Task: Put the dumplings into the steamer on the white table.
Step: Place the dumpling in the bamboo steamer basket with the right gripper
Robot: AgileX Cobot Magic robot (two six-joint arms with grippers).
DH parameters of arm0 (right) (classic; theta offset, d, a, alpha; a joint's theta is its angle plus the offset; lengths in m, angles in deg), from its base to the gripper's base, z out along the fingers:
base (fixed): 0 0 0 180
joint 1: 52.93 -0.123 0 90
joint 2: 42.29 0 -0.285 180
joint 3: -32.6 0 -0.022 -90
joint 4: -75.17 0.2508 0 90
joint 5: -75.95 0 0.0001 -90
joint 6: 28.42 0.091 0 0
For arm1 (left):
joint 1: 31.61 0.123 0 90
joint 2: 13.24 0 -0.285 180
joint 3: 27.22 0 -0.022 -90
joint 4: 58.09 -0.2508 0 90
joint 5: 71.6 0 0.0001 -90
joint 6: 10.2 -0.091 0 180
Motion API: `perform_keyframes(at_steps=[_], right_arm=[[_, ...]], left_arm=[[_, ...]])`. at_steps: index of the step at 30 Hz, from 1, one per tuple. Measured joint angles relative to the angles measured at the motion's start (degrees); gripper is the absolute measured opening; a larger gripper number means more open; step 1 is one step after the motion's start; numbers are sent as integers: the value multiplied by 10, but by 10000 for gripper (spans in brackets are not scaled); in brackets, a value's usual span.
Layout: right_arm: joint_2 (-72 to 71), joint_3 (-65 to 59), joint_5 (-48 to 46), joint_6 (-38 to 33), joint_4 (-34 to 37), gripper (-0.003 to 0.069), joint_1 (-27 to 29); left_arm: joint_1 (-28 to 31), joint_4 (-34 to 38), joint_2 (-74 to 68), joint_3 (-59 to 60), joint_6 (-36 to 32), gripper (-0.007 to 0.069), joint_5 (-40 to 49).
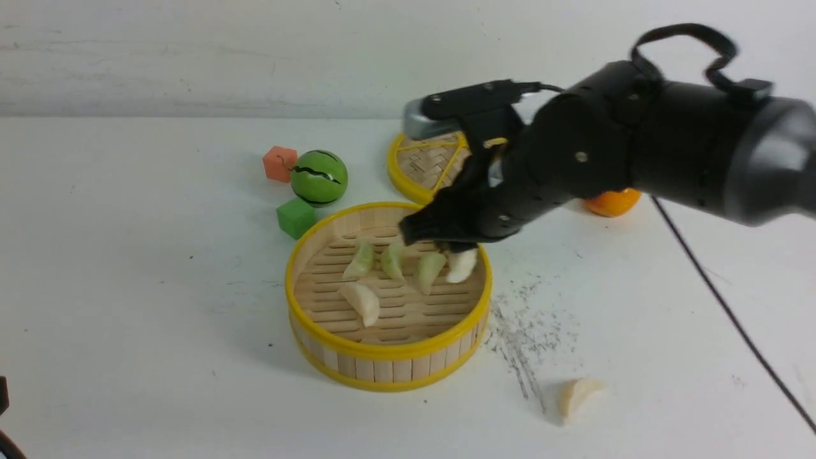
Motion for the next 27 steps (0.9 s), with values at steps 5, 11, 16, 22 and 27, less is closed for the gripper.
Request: perform_keyframes(at_steps=[5,11,16,22,27], right_arm=[[102,80,1,-4,5,196,-14],[178,120,-29,-4,5,195,-15],[184,124,-30,-4,5,213,-15],[173,132,-40,-3,6,371,-15],[115,133,-47,21,0,430,-15]], left_arm=[[0,0,0,0,0,36,1],[0,0,0,0,0,39,2],[0,0,0,0,0,40,2],[0,0,0,0,0,42,0],[0,3,0,0,0,48,-2]])
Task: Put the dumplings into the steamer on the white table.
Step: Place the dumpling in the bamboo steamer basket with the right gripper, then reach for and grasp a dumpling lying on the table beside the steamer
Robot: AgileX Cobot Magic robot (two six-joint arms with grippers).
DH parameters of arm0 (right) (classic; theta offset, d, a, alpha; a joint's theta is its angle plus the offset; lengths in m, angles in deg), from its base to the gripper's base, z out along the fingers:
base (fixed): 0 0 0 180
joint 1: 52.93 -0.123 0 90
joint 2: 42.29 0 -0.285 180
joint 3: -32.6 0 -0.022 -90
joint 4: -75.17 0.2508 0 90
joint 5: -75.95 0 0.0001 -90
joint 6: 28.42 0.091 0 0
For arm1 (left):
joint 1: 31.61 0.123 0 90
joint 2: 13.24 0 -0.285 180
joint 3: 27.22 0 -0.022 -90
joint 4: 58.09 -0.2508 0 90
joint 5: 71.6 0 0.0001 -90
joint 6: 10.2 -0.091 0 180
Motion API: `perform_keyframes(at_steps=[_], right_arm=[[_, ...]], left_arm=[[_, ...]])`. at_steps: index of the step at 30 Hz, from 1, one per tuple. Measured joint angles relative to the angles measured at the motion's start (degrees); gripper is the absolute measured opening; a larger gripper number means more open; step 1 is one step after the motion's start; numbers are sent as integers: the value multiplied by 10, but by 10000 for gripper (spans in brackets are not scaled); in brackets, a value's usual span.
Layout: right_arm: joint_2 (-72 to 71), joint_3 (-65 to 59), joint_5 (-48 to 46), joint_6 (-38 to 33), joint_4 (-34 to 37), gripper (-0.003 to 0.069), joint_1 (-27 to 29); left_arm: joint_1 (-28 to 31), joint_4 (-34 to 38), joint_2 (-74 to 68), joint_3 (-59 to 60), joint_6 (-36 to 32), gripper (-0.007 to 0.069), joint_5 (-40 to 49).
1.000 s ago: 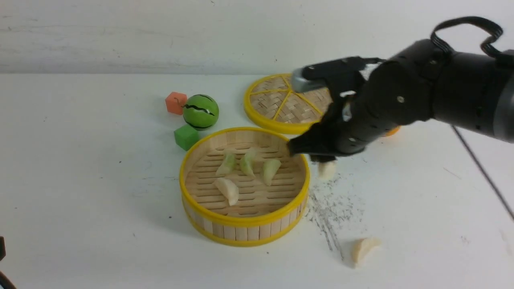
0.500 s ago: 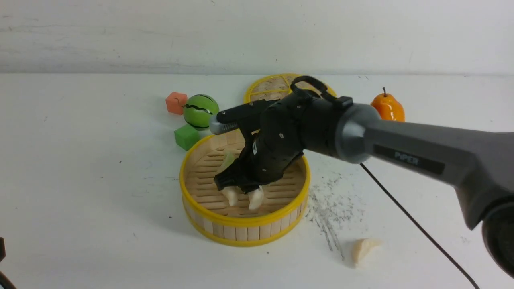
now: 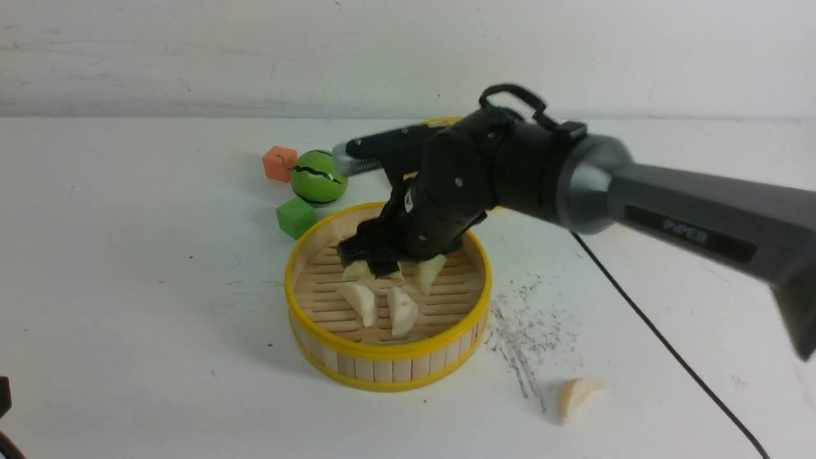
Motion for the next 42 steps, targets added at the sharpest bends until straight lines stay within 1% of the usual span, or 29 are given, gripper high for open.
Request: perform_keyframes(at_steps=[3,6,8,9,11,13,15,16,17,20,22,27,31,33,37,40,41,42], right_arm=[[-76,-7,-12,20,-45,416,0],[-149,-63,-21,74,-121,389,-1],[-204,-152,-23,165,-203,373,-1],[-208,-161,-23,175,-210,372,-1],[-245,-277,-13,305,-277,367,0],[-255,-381,16,433,-312,365,0],[-254,-429,47,504,-332,365,0],[-251,-464,86,564,-357,365,0],[-249,-478,108,601,-370,365,0],[-239,-496,153,664,-405,370,0],[-227,-498,141,688,-422,384,-1],[-212,-499,64,694,-427,420,0],[-203,-499,89,694,-412,428,0],[-191,-499,112,707,-406,430,0],[-169,-499,108,713,-385,429,-1],[-163,-499,107,692,-371,421,-1],[-162,-499,111,678,-365,409,-1],[-162,-499,119,657,-358,379,-1]], left_arm=[[0,3,0,0,0,49,0],[0,11,0,0,0,49,0],[0,19,0,0,0,49,0],[0,19,0,0,0,49,0],[0,21,0,0,0,49,-1],[0,21,0,0,0,49,-1],[0,21,0,0,0,50,-1],[0,21,0,0,0,52,-1],[0,21,0,0,0,54,-1],[0,22,0,0,0,56,-1],[0,22,0,0,0,57,5],[0,22,0,6,0,62,3],[0,22,0,19,0,67,-28],[0,22,0,24,0,67,-39],[0,22,0,28,0,71,-44],[0,22,0,29,0,72,-45],[0,22,0,29,0,72,-46],[0,22,0,29,0,74,-49]])
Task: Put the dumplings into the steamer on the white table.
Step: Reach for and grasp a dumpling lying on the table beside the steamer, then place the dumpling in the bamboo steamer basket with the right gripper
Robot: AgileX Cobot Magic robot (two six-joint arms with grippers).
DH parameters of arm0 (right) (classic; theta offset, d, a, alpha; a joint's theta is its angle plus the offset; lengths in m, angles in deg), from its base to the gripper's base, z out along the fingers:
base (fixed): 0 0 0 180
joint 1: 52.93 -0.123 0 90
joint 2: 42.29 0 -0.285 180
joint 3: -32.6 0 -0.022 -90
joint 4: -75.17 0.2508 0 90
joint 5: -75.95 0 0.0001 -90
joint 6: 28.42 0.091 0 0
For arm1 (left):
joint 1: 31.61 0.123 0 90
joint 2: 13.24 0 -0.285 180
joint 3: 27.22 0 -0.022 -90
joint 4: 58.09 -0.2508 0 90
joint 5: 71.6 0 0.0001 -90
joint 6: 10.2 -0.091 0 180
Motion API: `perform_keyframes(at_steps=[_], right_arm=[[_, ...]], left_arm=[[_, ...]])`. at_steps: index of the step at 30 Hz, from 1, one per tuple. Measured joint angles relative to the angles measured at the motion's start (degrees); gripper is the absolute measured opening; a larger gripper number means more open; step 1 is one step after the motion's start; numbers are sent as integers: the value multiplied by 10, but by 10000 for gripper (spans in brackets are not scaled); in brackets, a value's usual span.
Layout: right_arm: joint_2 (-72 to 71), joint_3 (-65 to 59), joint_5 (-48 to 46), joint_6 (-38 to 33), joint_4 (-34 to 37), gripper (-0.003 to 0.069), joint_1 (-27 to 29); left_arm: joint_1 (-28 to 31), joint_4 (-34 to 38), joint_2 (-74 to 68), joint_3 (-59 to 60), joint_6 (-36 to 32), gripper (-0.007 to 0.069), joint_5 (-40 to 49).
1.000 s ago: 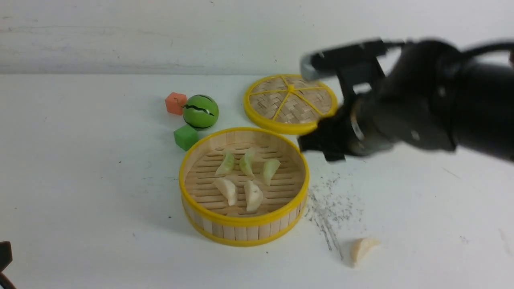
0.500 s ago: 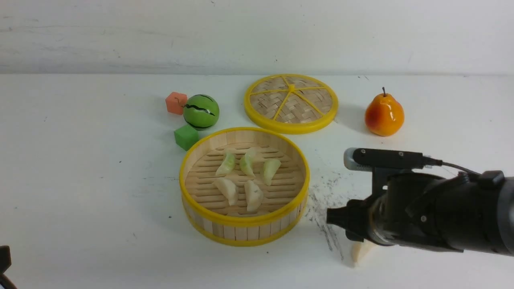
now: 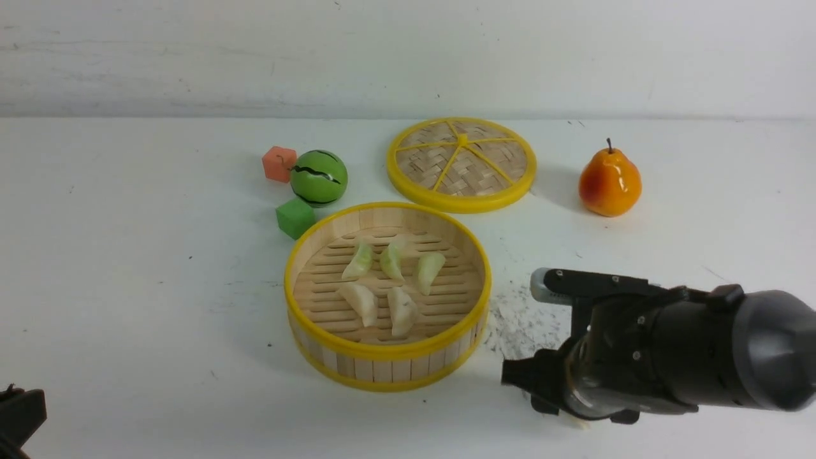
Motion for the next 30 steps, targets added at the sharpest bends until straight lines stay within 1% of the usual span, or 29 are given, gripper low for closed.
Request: perform_keyframes(at_steps=[1,2,3,4,5,6,10,11,15,16,17,20,21,23,25,27,30], right_arm=[[0,0,8,-18,7,349,0],[0,0,19,-44,13,295,0],[0,0,19,-44,13,295,0],[0,0,28,-71,16,224,0],[-1,0,29,-83,18,199,0],[-3,0,29,-96,19,192,0],[-38,0,8,-164,39,197,0],[-58,3,0,-194,55,198,0],[-134,62,-20,-357,164,197,2],[-136,72,-20,-365,171,197,3],[-139,109,-22,-435,231,197,7],[-109,182,-23,-547,341,197,13],[-94,200,-24,-568,369,197,14],[-37,246,-24,-645,443,197,17],[11,274,-24,-676,480,197,17],[57,298,-26,-686,504,197,17],[98,315,-27,-688,516,197,17]], left_arm=[[0,0,0,0,0,74,-2],[0,0,0,0,0,74,-3],[0,0,0,0,0,74,-3],[0,0,0,0,0,74,-4],[0,0,0,0,0,75,-5],[0,0,0,0,0,76,-5],[0,0,0,0,0,76,-5],[0,-1,0,0,0,76,-5],[0,-5,0,0,0,76,-7],[0,-5,0,0,0,76,-7],[0,-8,0,0,0,78,-9],[0,-10,0,0,0,82,-12],[0,-11,0,0,0,83,-12],[0,-12,0,0,0,83,-12],[0,-12,0,0,0,84,-12],[0,-12,0,0,0,84,-12],[0,-12,0,0,0,88,-10]])
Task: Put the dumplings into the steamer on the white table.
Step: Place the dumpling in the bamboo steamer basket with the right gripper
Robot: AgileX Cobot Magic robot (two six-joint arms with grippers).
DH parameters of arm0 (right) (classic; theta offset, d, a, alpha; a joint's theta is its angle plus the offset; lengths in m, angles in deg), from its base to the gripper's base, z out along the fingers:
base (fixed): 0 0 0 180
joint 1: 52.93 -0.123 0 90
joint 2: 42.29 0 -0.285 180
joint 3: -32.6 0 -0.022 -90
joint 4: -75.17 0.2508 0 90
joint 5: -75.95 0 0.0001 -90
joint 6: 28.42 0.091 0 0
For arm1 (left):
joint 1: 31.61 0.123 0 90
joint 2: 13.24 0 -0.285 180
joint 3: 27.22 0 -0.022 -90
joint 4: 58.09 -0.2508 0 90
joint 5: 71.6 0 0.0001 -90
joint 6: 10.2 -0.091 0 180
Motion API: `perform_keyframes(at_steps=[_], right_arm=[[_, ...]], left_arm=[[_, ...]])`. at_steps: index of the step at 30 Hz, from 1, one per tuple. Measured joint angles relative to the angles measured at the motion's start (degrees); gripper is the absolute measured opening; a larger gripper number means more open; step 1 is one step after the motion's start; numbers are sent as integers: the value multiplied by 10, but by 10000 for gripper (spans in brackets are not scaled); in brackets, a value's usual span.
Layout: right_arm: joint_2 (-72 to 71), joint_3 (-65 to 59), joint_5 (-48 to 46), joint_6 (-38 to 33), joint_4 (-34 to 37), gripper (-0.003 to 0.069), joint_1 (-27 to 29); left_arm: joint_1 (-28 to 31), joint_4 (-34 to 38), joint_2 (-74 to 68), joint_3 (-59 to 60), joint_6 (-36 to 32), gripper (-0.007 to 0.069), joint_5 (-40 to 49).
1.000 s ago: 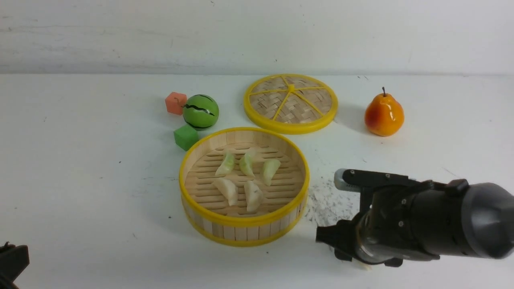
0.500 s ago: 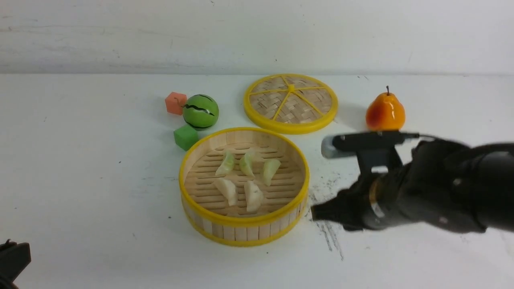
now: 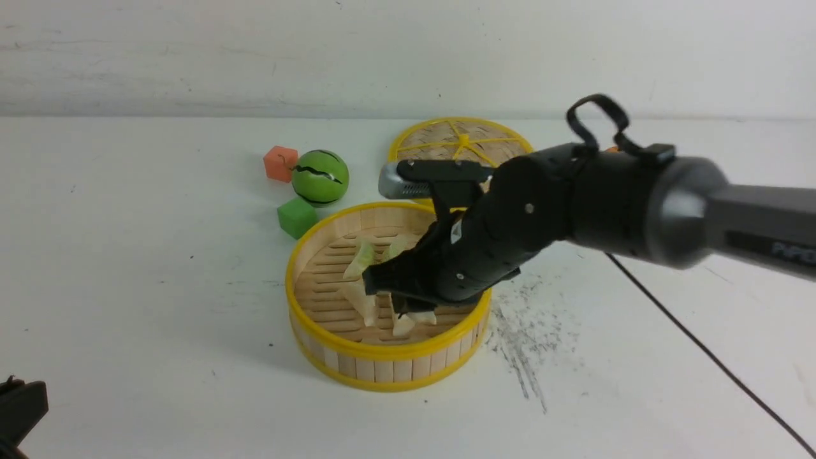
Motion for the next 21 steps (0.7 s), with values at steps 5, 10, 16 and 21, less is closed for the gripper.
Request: perform_keyframes(at_steps=[5,10,16,21], right_arm=[[12,5,-2,4,-15,197,0],[12,7,-2,46,-56,197,9],[26,8,-1,106,-101,197,17],[38,9,2,111,-103,219,17]], left_arm=[[0,0,0,0,0,91,10],[0,0,0,0,0,94,13],[0,0,0,0,0,101,15],[0,0,0,0,0,101,15]])
